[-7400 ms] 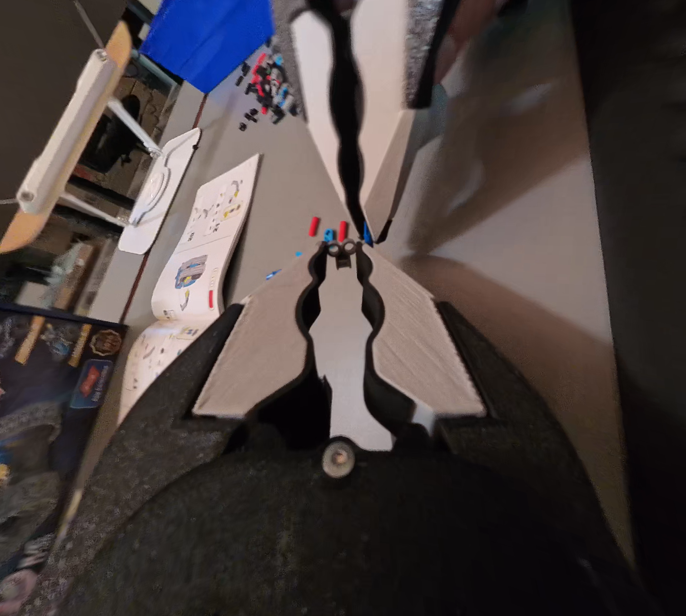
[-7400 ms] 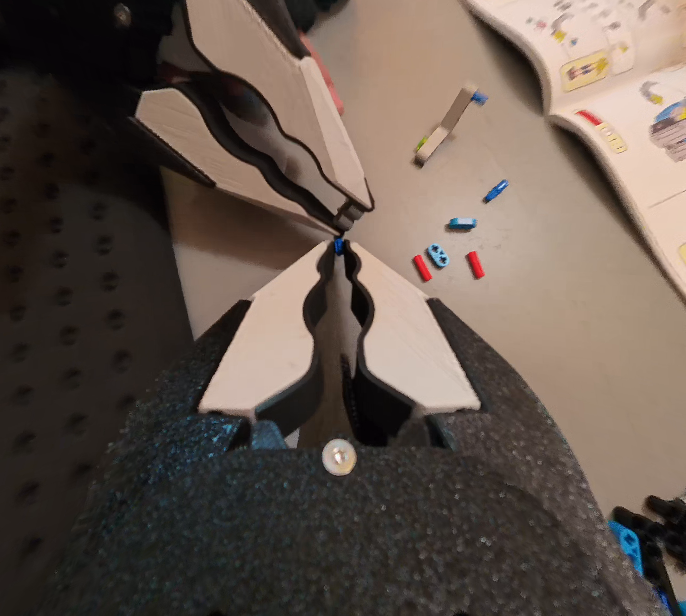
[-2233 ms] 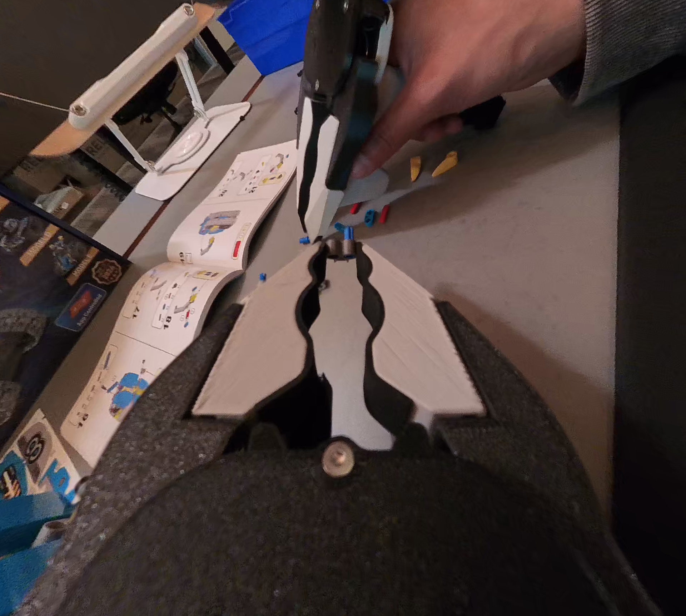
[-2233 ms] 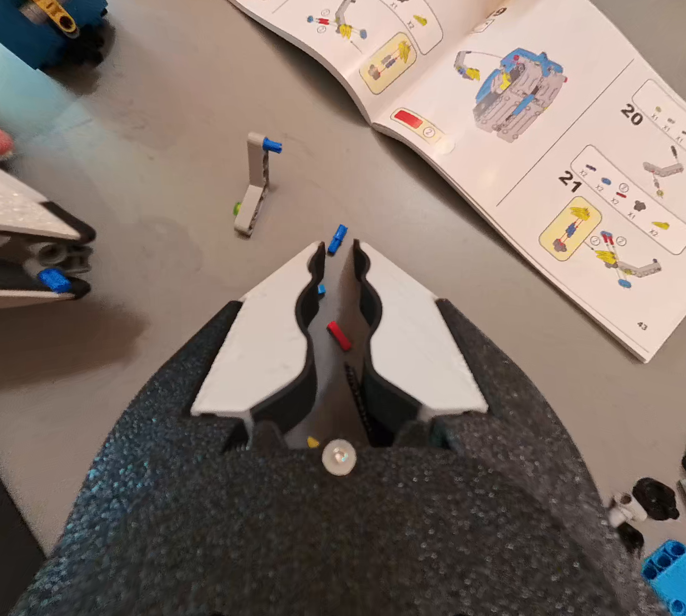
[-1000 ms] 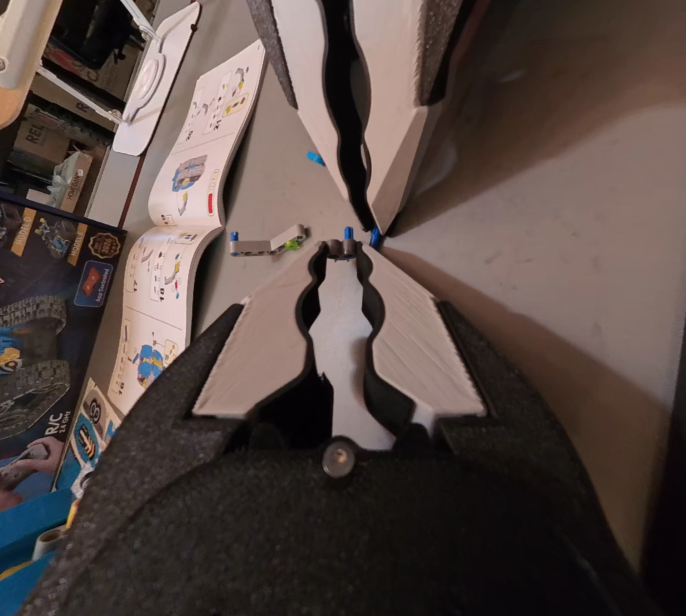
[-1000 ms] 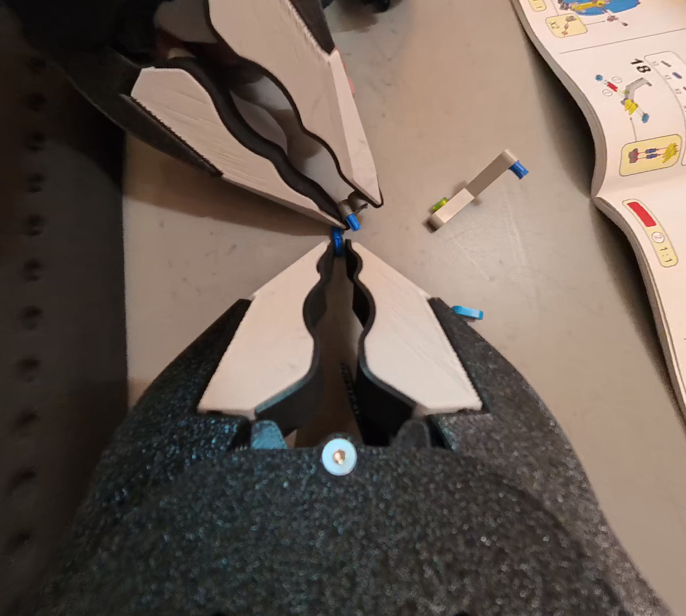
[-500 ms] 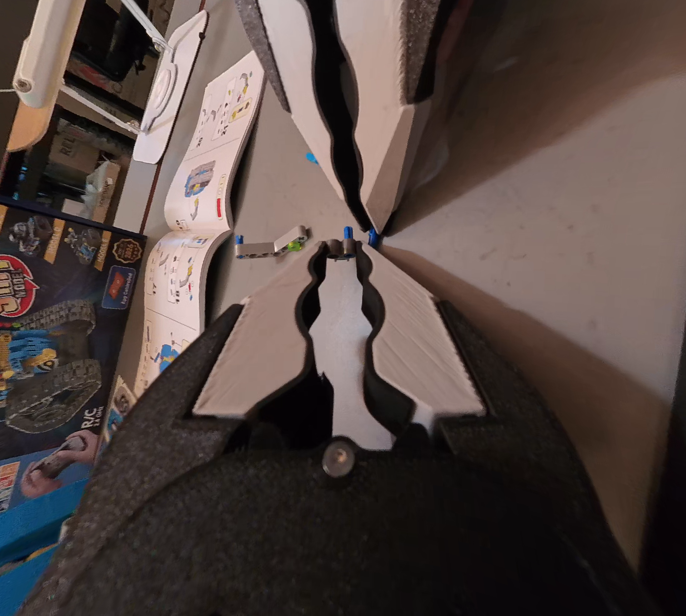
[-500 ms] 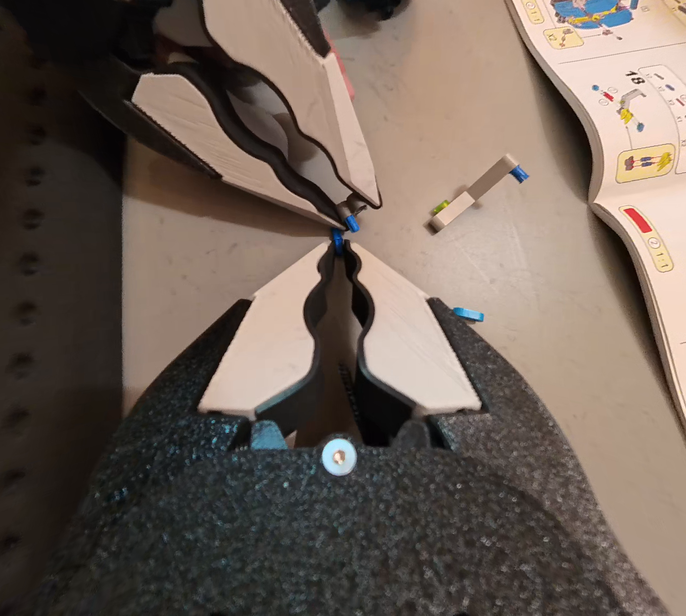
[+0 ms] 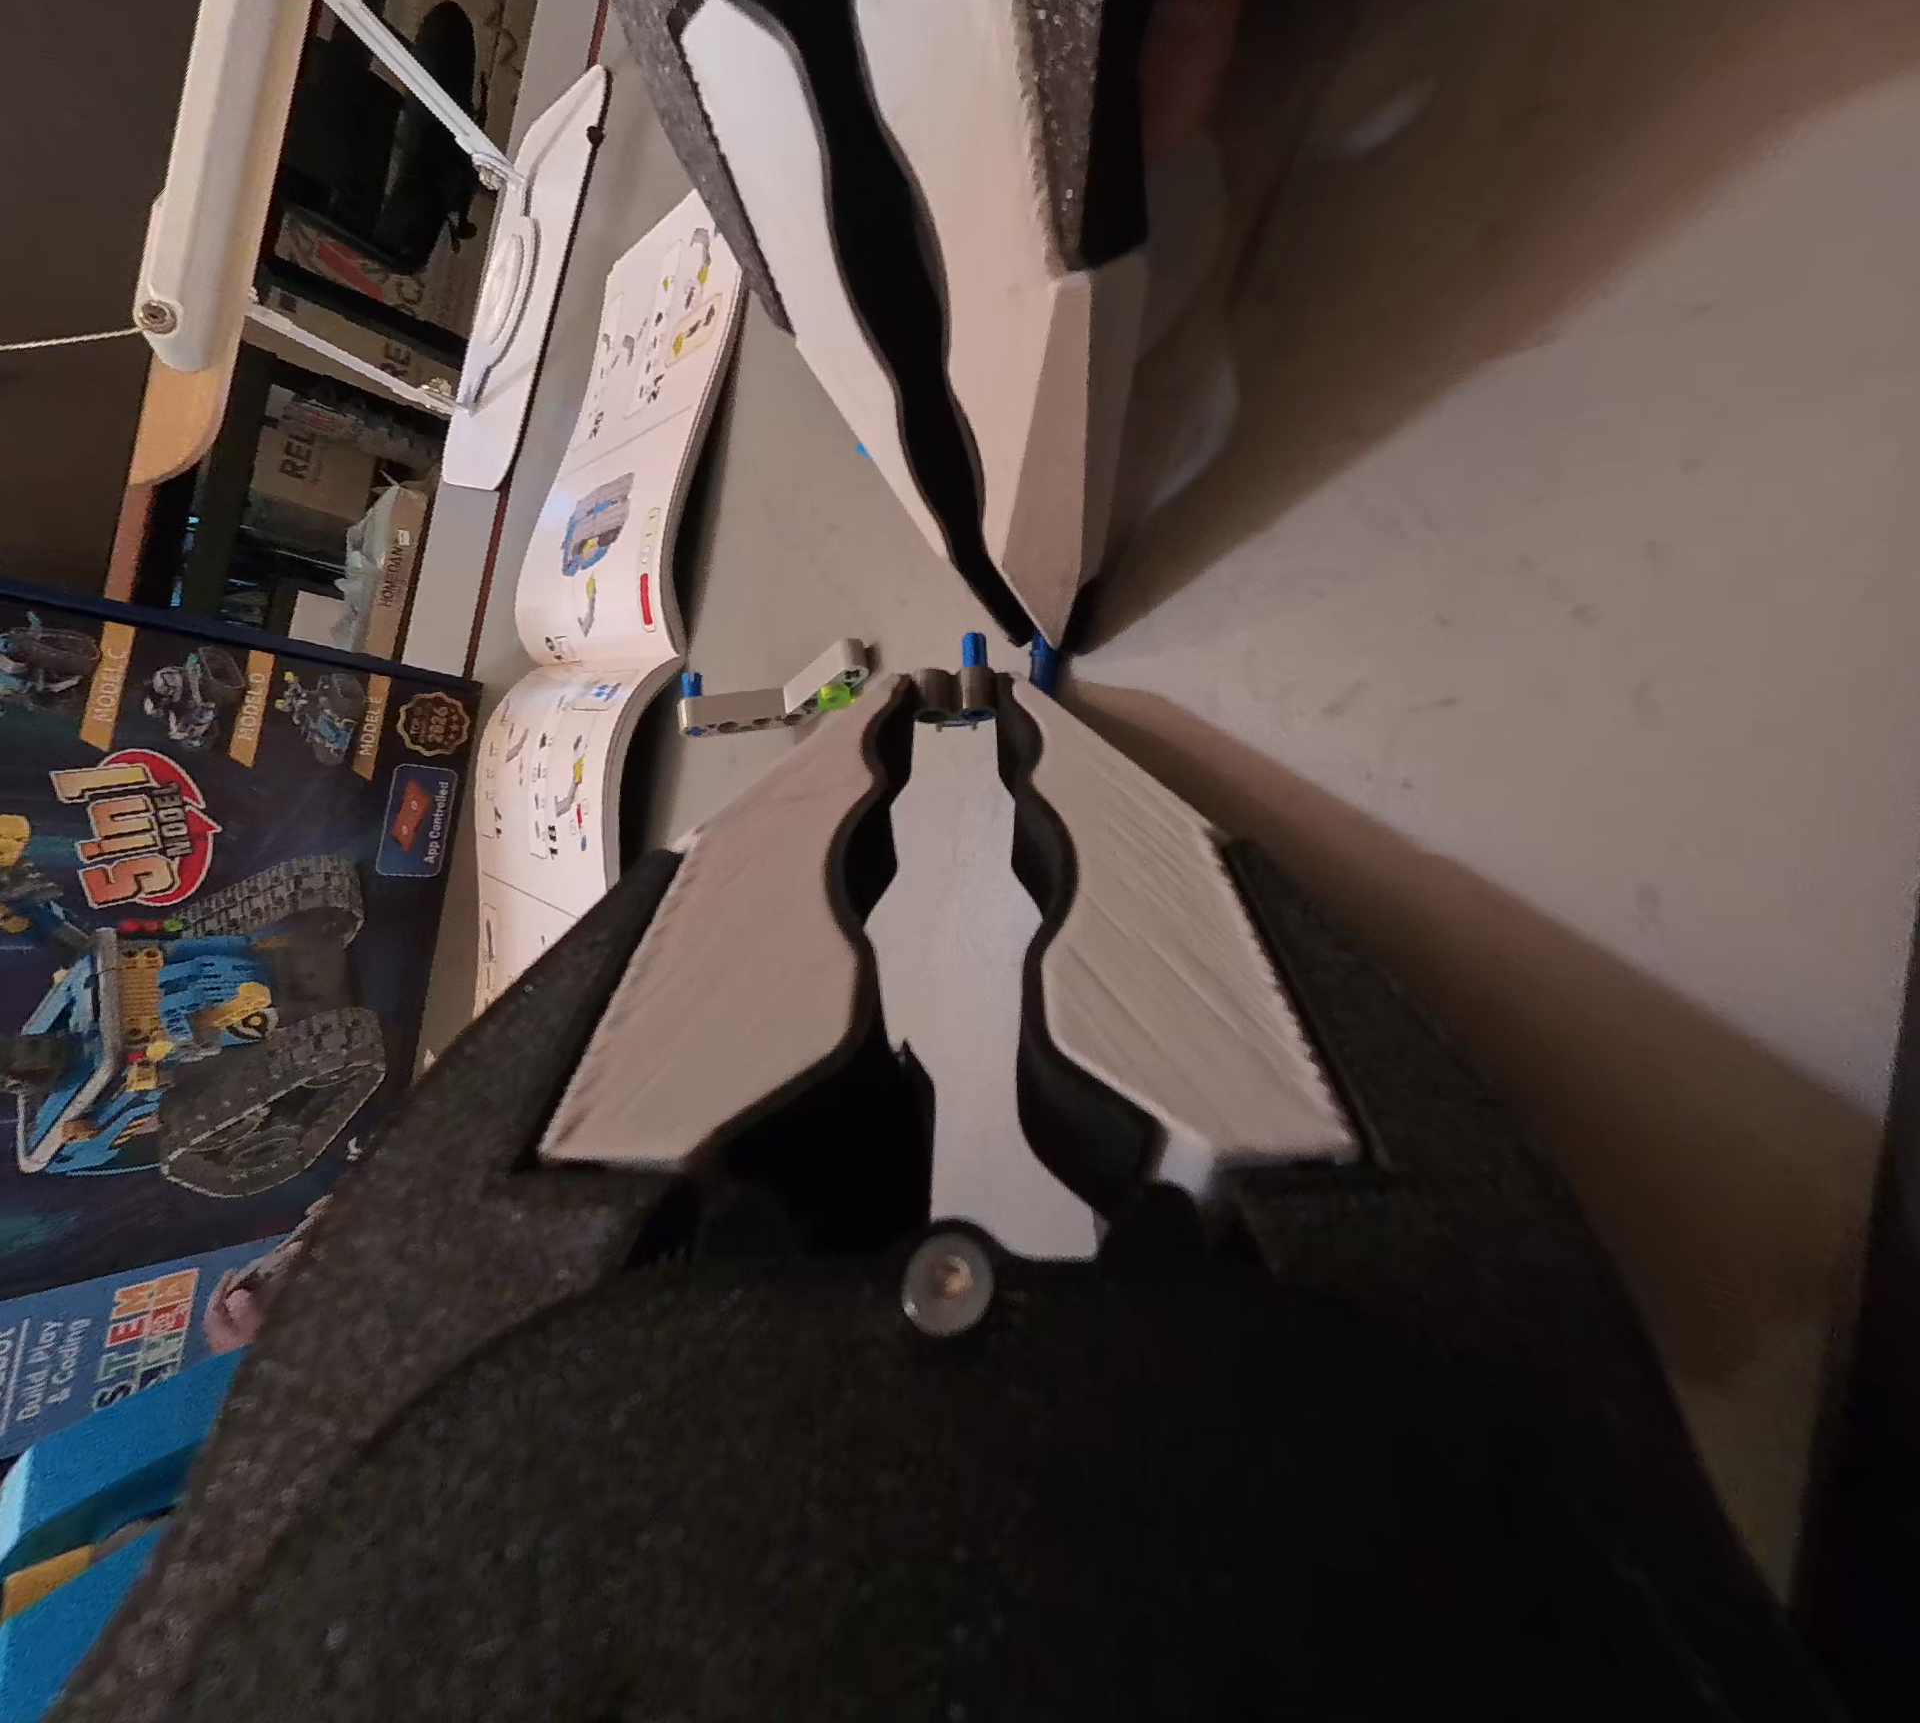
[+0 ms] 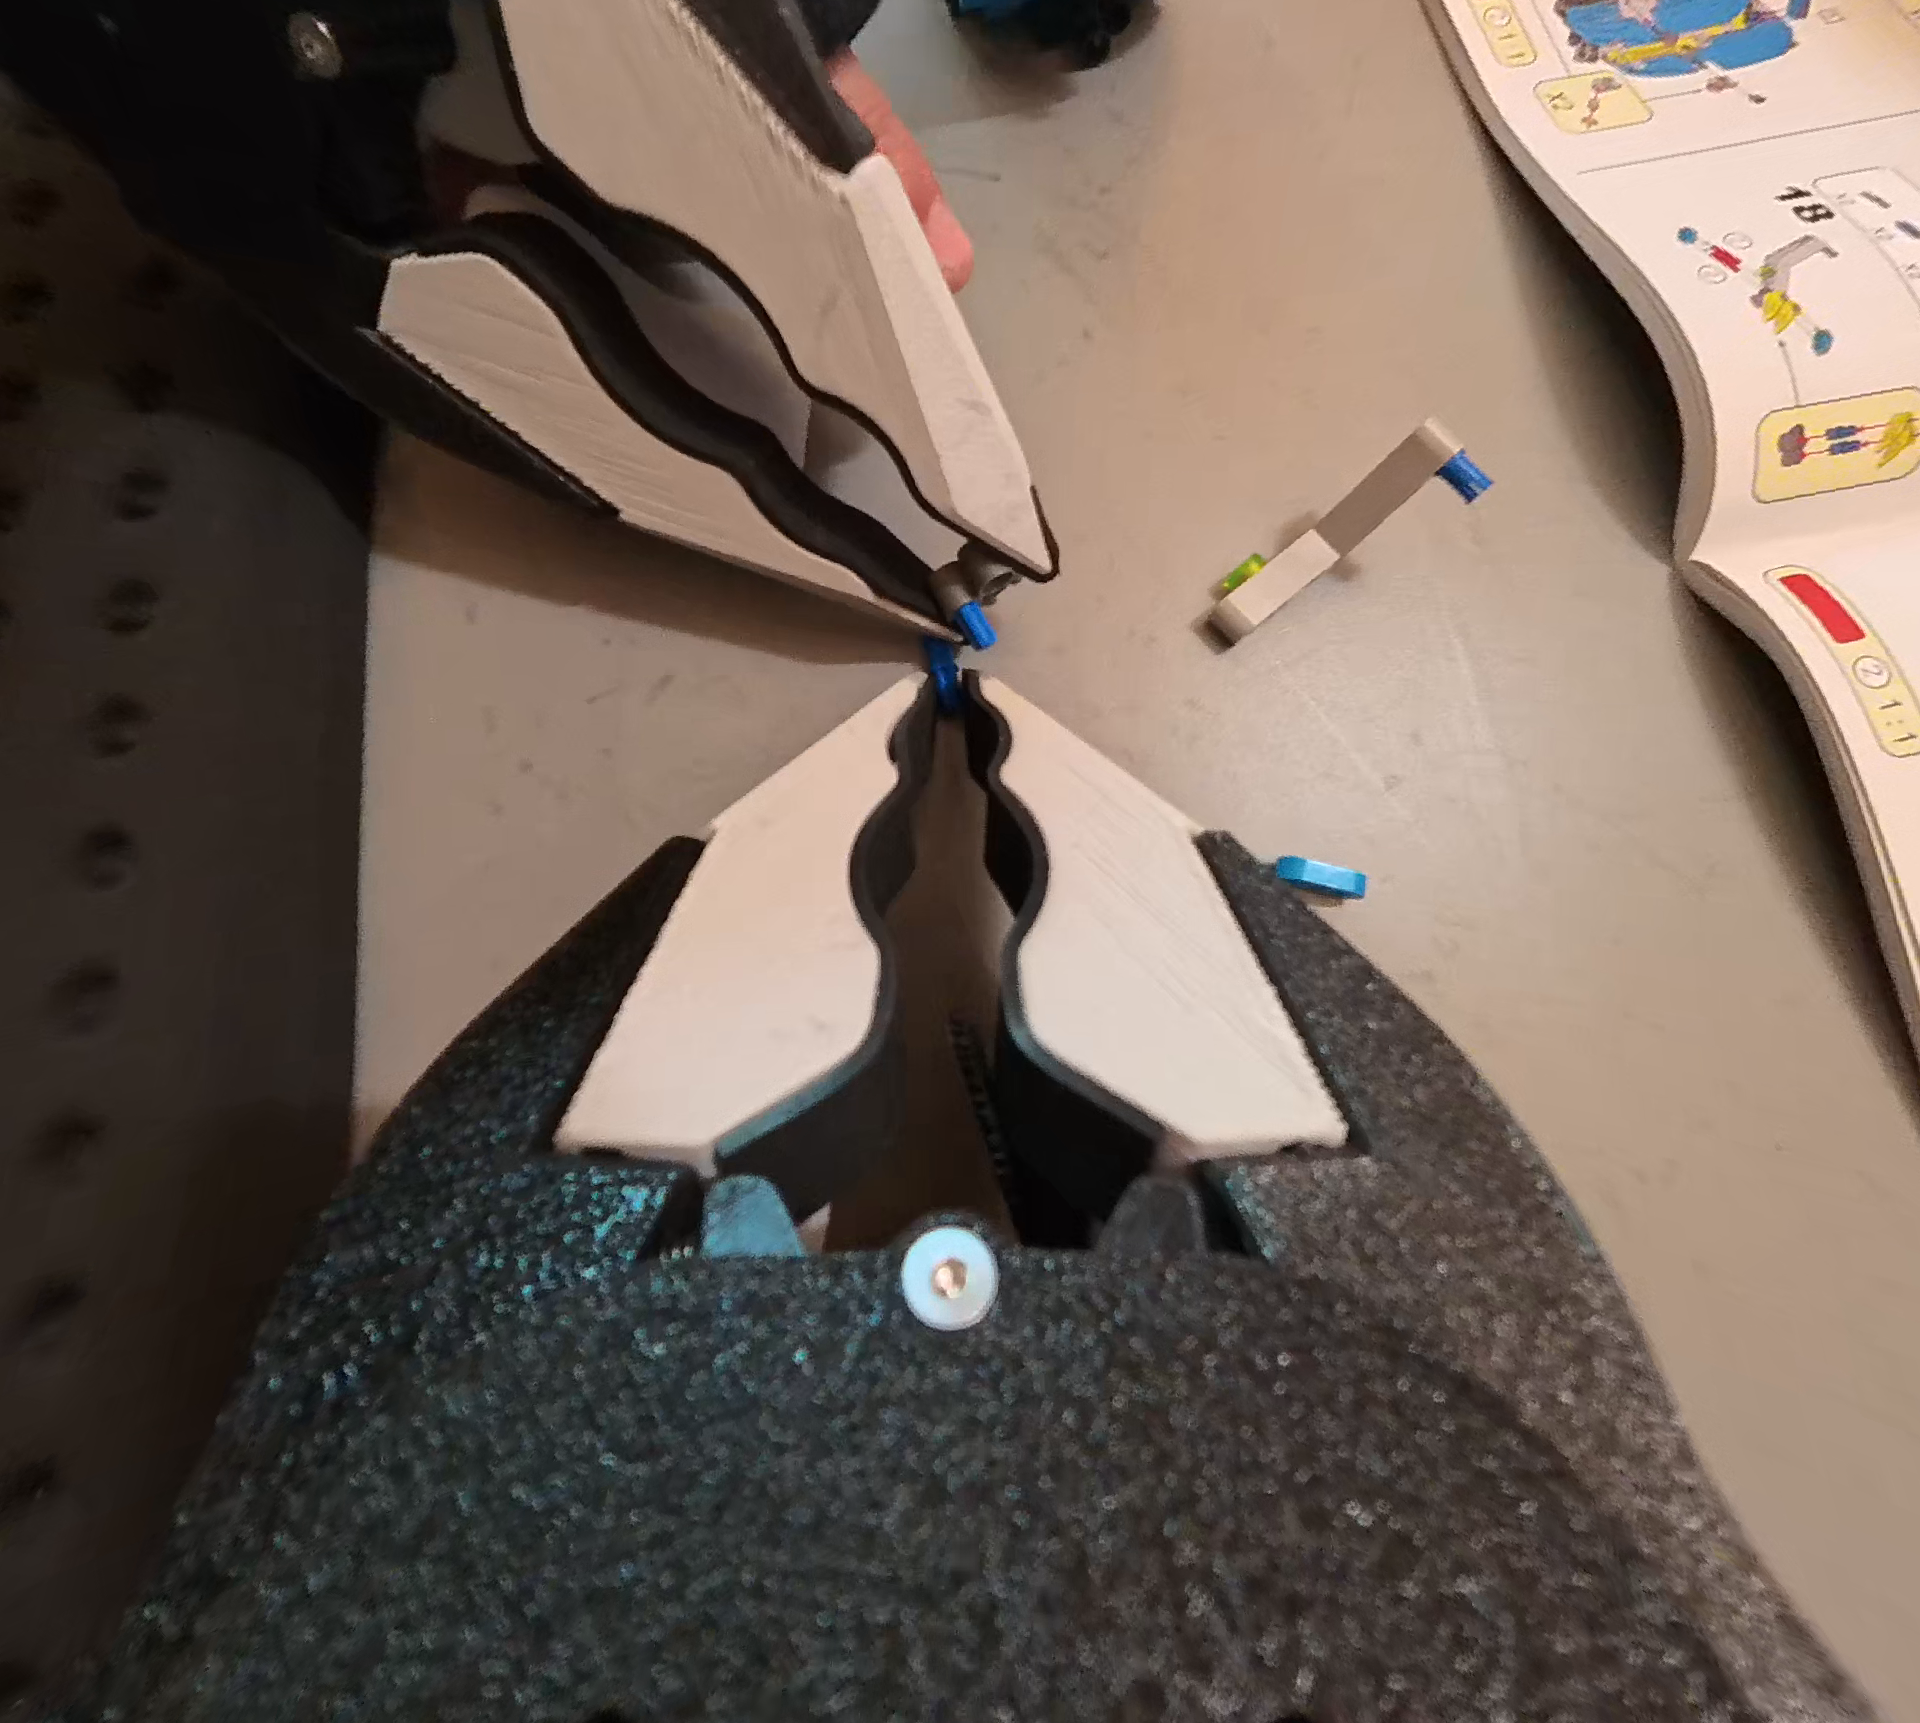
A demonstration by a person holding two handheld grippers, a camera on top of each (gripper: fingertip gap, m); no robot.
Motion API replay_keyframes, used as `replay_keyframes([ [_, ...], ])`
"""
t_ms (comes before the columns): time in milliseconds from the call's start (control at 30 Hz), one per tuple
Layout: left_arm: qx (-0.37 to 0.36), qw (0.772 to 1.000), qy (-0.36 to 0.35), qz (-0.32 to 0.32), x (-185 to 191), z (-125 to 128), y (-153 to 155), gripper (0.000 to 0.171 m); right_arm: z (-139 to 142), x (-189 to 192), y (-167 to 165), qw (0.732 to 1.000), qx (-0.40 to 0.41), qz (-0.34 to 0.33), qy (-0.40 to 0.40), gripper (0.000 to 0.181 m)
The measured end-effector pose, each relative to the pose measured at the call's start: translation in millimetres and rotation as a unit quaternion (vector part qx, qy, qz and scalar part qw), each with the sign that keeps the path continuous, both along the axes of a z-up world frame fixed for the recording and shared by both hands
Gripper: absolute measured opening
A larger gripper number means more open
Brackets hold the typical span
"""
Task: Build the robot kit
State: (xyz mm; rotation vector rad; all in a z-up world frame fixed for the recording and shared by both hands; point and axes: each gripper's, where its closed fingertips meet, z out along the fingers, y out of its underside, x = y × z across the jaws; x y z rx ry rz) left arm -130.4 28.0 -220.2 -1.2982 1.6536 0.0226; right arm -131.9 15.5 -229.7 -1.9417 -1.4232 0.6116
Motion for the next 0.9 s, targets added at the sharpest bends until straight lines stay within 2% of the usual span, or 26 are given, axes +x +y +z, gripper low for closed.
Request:
replay_keyframes([
  [233,-0.006,1.000,-0.002,-0.006,3,-1,-5,0.015,7,-1,-4,1.000,0.012,0.008,-0.024,0.003],
  [300,-0.004,1.000,-0.005,-0.006,4,0,-4,0.015,7,10,-8,0.997,-0.005,0.008,-0.081,0.003],
  [400,-0.011,1.000,-0.017,0.009,2,3,4,0.015,15,62,-2,0.968,0.019,-0.006,-0.249,0.003],
  [500,-0.006,1.000,-0.014,0.002,2,2,2,0.015,25,110,-19,0.938,-0.077,-0.034,-0.336,0.003],
  [600,0.003,1.000,-0.018,-0.003,3,5,0,0.015,18,159,-27,0.892,-0.115,-0.058,-0.433,0.004],
  [733,0.002,1.000,-0.012,0.000,1,2,2,0.015,6,180,-36,0.867,-0.141,-0.061,-0.473,0.004],
  [900,0.005,1.000,-0.009,-0.001,1,3,1,0.016,7,180,-36,0.867,-0.138,-0.060,-0.476,0.004],
])
